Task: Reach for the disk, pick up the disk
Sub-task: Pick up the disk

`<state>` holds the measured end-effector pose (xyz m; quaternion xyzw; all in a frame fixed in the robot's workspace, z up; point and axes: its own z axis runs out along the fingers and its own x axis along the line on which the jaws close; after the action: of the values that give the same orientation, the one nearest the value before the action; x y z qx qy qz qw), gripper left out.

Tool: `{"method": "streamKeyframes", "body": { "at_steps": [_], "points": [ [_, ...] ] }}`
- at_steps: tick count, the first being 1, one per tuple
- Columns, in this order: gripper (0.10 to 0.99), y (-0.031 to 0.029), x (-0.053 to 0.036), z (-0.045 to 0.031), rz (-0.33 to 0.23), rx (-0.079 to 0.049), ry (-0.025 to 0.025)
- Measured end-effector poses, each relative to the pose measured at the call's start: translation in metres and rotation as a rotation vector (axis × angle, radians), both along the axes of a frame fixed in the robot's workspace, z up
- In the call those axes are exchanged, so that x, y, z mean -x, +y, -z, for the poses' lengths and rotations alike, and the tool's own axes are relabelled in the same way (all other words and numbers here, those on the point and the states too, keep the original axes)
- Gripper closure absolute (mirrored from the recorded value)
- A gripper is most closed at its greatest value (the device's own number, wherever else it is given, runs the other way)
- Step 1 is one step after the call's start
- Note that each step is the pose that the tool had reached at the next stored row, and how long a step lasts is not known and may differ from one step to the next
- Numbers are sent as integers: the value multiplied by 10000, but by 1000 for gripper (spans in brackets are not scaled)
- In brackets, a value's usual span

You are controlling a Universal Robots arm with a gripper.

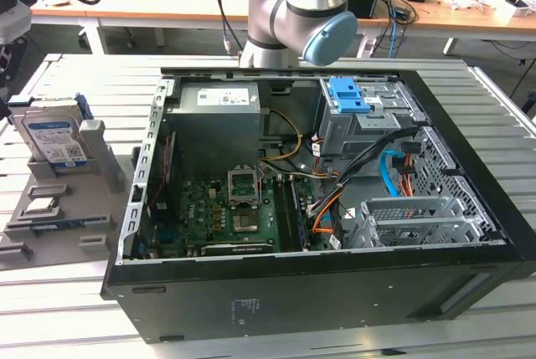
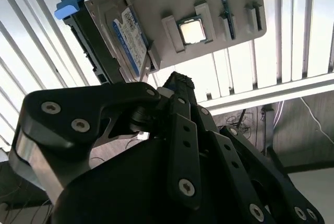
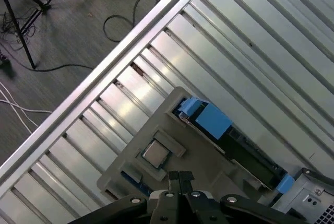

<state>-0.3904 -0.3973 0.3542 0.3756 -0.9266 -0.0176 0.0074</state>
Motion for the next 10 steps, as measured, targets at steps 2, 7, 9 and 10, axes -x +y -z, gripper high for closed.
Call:
{"method": "streamKeyframes", "body": {
  "at_steps": [2,7,9,10],
  "points": [
    [980,0,0,0,-319,0,0],
    [980,-1,-1,0,-936,0,0],
    [980,-1,-1,0,-1151,0,0],
    [980,0,0,0,-1309,0,0]
  ]
}}
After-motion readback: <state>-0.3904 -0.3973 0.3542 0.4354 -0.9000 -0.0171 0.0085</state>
